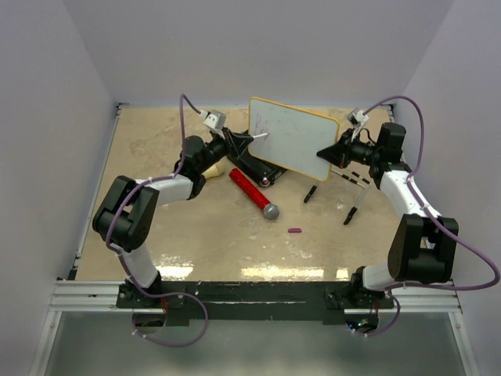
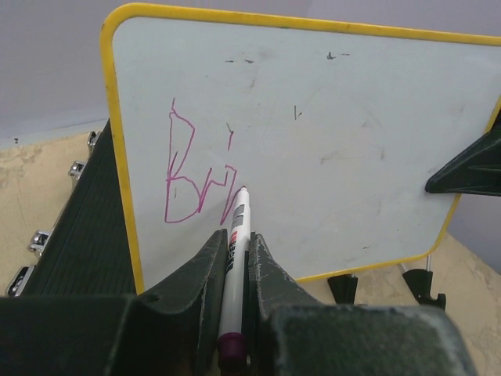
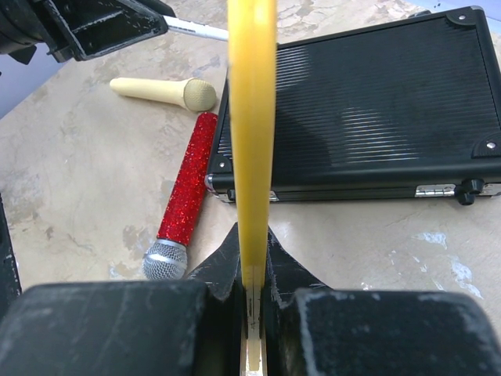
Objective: Write a sentence on the whiteboard
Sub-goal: Write with the whiteboard marker without the cap on the whiteboard.
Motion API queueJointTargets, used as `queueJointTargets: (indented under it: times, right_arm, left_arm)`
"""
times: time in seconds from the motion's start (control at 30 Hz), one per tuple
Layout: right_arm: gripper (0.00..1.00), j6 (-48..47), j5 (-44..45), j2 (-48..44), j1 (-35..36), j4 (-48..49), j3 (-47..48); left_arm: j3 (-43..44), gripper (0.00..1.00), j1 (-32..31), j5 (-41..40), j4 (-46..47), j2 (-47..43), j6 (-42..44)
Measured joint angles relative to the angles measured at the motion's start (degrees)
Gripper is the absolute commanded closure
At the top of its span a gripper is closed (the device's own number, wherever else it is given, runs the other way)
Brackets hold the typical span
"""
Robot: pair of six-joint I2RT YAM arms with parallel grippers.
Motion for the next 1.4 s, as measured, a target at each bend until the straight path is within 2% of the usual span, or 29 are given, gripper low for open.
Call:
queueJointTargets:
  times: [0.47, 0.8, 1.4]
  right_arm:
    - [1.0, 0.0, -0.3, 0.0, 0.2, -0.5, 0.0]
    - [1.0, 0.0, -0.5, 0.0, 0.2, -0.5, 0.0]
    - [1.0, -0.2, -0.9, 0.0, 0.2, -0.7, 0.0]
  left_arm:
    - [-7.8, 1.0, 0.0, 2.2, 2.3, -13.3, -1.3]
    - [-13.7, 1.0, 0.1, 1.5, 2.5, -13.6, -1.2]
    - [-15.3, 1.0, 0.1, -1.1, 2.4, -15.2, -0.9]
